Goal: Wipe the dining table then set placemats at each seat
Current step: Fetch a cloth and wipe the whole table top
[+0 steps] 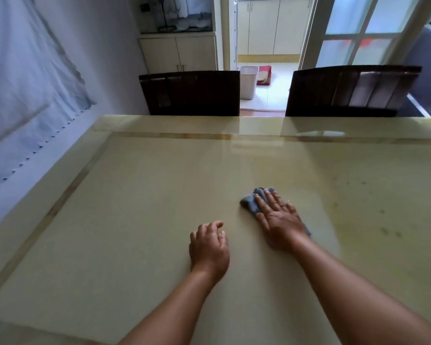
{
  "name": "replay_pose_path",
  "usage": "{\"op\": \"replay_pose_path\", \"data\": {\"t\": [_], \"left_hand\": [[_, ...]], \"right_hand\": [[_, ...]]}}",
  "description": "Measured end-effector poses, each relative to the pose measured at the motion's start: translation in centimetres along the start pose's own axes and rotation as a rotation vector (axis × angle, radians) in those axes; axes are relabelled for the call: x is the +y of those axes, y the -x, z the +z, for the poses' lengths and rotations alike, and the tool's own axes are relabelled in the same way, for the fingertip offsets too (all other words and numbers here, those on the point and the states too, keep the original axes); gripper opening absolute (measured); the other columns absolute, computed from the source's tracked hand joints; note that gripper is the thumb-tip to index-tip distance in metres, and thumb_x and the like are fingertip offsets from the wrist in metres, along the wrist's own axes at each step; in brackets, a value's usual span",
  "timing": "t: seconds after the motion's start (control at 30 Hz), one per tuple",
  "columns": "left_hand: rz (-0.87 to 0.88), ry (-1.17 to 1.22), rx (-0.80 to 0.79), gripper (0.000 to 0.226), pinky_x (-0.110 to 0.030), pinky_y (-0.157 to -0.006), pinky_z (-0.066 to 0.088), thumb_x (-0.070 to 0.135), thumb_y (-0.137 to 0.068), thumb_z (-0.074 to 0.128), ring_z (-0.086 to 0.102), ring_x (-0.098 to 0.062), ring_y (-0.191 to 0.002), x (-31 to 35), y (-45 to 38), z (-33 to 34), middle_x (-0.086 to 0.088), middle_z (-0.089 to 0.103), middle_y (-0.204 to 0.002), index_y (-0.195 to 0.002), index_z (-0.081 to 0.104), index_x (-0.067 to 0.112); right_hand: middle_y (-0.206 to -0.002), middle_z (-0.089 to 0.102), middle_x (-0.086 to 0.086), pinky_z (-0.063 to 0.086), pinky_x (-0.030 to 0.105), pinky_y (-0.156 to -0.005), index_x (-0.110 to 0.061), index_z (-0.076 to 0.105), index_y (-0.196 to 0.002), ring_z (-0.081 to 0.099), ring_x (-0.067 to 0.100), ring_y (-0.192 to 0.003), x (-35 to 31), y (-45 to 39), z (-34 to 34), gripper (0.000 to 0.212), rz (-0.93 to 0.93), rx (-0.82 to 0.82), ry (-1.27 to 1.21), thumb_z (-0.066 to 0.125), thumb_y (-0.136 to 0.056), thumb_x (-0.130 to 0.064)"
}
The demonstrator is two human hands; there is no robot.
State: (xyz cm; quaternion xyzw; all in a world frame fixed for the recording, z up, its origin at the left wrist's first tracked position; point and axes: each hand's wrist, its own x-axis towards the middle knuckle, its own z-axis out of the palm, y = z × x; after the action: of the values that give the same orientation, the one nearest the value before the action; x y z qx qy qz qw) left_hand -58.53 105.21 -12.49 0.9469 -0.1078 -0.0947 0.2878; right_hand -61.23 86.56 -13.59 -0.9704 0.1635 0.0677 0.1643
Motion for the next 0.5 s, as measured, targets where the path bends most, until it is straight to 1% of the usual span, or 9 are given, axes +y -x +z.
{"op": "replay_pose_path", "data": {"t": [0.1,0.17,0.23,0.3,0.33,0.37,0.4,0.43,0.5], "left_hand": [[0.054,-0.05,0.044,0.03,-0.029,-0.099,0.027,0.026,-0.094,0.038,0.042,-0.024,-0.117,0.4,-1.7,0.7,-0.002,0.053,-0.126,-0.121,0.053,0.023],[0.079,-0.067,0.096,0.028,-0.029,-0.097,0.027,0.025,-0.094,0.039,0.043,-0.024,-0.115,0.8,-3.4,1.0,-0.002,0.055,-0.122,-0.117,0.054,0.021],[0.099,-0.055,0.13,0.026,-0.03,-0.095,0.027,0.024,-0.093,0.041,0.045,-0.025,-0.113,1.3,-5.2,1.2,-0.003,0.056,-0.12,-0.114,0.055,0.019],[0.126,-0.031,0.147,0.025,-0.03,-0.095,0.027,0.023,-0.093,0.042,0.045,-0.026,-0.112,1.9,-7.1,1.4,-0.005,0.057,-0.119,-0.114,0.055,0.017],[0.13,-0.022,0.152,0.025,-0.03,-0.095,0.027,0.023,-0.093,0.042,0.045,-0.027,-0.112,2.2,-7.8,1.3,-0.005,0.057,-0.119,-0.114,0.055,0.016],[0.129,-0.017,0.158,0.026,-0.03,-0.096,0.026,0.023,-0.094,0.042,0.045,-0.028,-0.113,2.5,-8.6,1.2,-0.006,0.057,-0.119,-0.114,0.055,0.015],[0.13,-0.013,0.165,0.027,-0.031,-0.096,0.026,0.023,-0.094,0.041,0.045,-0.029,-0.113,2.9,-9.3,1.2,-0.008,0.057,-0.119,-0.115,0.055,0.014],[0.137,-0.005,0.17,0.029,-0.032,-0.097,0.027,0.025,-0.094,0.039,0.045,-0.03,-0.112,3.4,-9.9,1.2,-0.009,0.057,-0.119,-0.114,0.056,0.013],[0.133,0.025,0.173,0.042,-0.032,-0.096,0.029,0.033,-0.089,0.031,0.046,-0.032,-0.11,4.7,-11.2,1.5,-0.012,0.056,-0.118,-0.112,0.057,0.011]], "right_hand": [[-0.159,-0.01,-0.006,0.001,0.037,-0.117,-0.032,0.002,-0.15,-0.009,0.012,-0.146,4.6,-3.0,-1.8,0.055,0.182,0.062,-0.005,0.02,-0.099,-0.044],[-0.159,-0.009,-0.005,-0.001,0.037,-0.117,-0.031,0.002,-0.15,-0.009,0.012,-0.146,6.1,-5.1,-2.5,0.055,0.263,0.079,-0.016,0.018,-0.099,-0.044],[-0.159,-0.009,-0.003,-0.003,0.038,-0.117,-0.03,0.001,-0.15,-0.01,0.014,-0.146,6.4,-7.1,-2.8,0.055,0.338,0.107,-0.026,0.017,-0.099,-0.044],[-0.159,-0.011,-0.001,-0.004,0.039,-0.117,-0.027,-0.001,-0.15,-0.012,0.017,-0.146,5.8,-9.1,-2.9,0.056,0.414,0.132,-0.054,0.016,-0.099,-0.042],[-0.159,-0.013,0.0,-0.005,0.04,-0.117,-0.025,-0.003,-0.15,-0.014,0.018,-0.145,4.8,-9.6,-3.0,0.057,0.423,0.132,-0.065,0.016,-0.099,-0.041],[-0.159,-0.015,0.0,-0.006,0.04,-0.117,-0.024,-0.005,-0.15,-0.016,0.019,-0.145,3.4,-10.1,-2.8,0.057,0.39,0.12,-0.071,0.016,-0.099,-0.041],[-0.158,-0.018,-0.001,-0.007,0.04,-0.116,-0.024,-0.007,-0.15,-0.018,0.019,-0.144,1.8,-10.6,-2.4,0.058,0.317,0.094,-0.07,0.015,-0.1,-0.04],[-0.156,-0.022,-0.002,-0.009,0.039,-0.116,-0.024,-0.009,-0.149,-0.02,0.018,-0.143,-0.1,-11.0,-1.7,0.058,0.214,0.06,-0.061,0.014,-0.099,-0.041],[-0.154,-0.026,-0.003,-0.012,0.036,-0.114,-0.023,-0.013,-0.147,-0.024,0.017,-0.142,-3.8,-11.4,-0.1,0.058,-0.018,-0.003,-0.005,0.013,-0.1,-0.041]]}}
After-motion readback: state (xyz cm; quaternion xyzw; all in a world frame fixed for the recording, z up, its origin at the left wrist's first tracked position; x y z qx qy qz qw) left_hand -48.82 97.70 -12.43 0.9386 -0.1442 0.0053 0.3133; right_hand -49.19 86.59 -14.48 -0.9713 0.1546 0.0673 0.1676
